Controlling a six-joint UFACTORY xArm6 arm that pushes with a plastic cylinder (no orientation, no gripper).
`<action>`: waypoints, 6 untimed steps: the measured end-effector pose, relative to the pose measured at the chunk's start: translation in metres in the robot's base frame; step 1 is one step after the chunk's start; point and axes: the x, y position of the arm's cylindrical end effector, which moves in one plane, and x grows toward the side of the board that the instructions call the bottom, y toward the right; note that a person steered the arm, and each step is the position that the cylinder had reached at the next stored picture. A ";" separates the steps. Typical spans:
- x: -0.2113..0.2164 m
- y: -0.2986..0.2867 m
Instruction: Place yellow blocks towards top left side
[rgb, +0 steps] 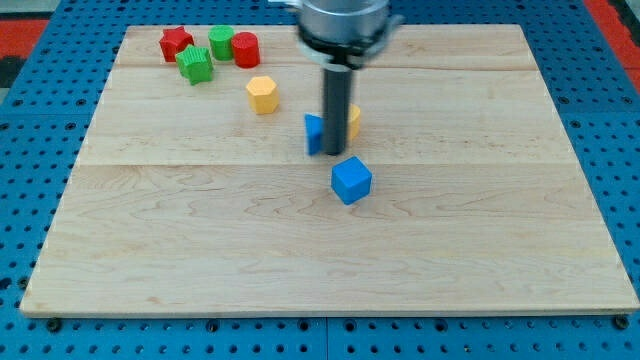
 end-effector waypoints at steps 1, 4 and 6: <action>0.010 -0.001; -0.048 -0.014; -0.094 -0.080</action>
